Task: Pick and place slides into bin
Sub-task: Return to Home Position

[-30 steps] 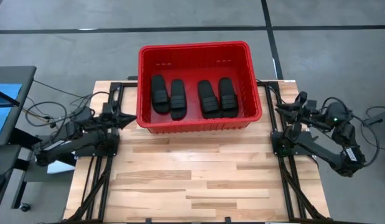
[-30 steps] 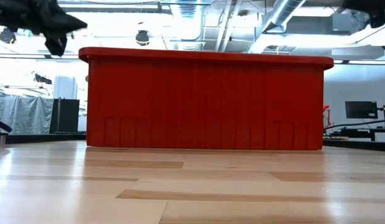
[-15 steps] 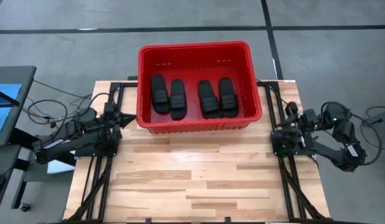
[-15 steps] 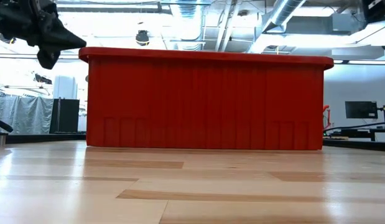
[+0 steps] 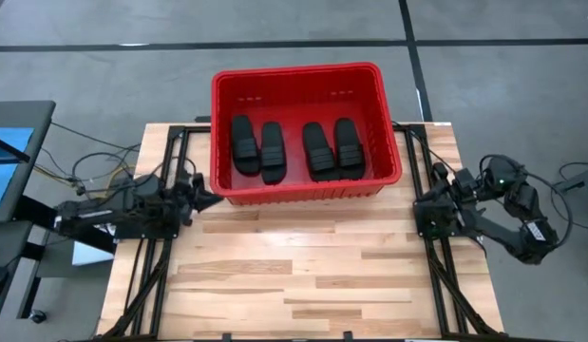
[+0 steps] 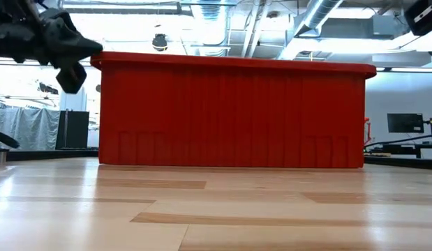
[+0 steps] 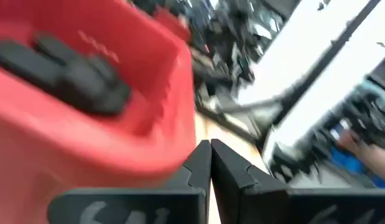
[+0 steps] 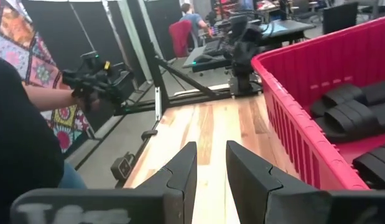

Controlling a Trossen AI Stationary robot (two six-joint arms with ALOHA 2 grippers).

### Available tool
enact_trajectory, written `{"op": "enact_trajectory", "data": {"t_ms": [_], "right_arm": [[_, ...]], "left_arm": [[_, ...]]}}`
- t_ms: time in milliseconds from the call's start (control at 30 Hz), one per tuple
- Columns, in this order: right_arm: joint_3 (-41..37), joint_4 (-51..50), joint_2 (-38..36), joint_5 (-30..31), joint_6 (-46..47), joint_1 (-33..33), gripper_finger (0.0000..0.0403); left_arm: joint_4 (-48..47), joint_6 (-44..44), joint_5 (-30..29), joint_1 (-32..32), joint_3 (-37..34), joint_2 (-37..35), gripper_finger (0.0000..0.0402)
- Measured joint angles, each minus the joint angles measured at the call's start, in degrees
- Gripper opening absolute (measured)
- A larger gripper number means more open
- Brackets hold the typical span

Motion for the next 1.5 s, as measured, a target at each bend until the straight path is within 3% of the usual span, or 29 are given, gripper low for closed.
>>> {"op": "enact_trajectory", "data": {"t_ms": [100, 300, 400, 667, 1000, 1500], "right_arm": [[0.0, 0.0, 0.0, 0.0, 0.2, -1.3, 0.0077], [0.0, -3.4, 0.0, 0.6, -3.7, -3.4, 0.0077], [-0.5, -8.0, 0.0, 0.5, -3.6, -4.6, 0.0077], [-7.5, -8.6, 0.0, -7.2, -1.2, -8.1, 0.0077], [-7.3, -6.3, 0.0, -9.1, 4.9, -14.6, 0.0077], [-8.2, -14.1, 0.0, -7.3, -0.1, -19.4, 0.0077]], "left_arm": [[0.8, 0.0, -1.8, -5.0, -0.3, 0.1, 0.0], [-5.4, 1.6, -14.5, -12.9, -0.3, 0.1, 0.0], [-9.1, -0.4, -17.0, -15.9, -0.2, 0.0, 0.0], [-11.7, -3.7, -24.2, -22.3, -0.2, 0.0, 0.0], [-11.5, -5.3, -29.4, -24.9, -0.2, 0.0, 0.0], [-11.6, -7.0, -32.6, -24.9, -0.2, 0.0, 0.0]]}}
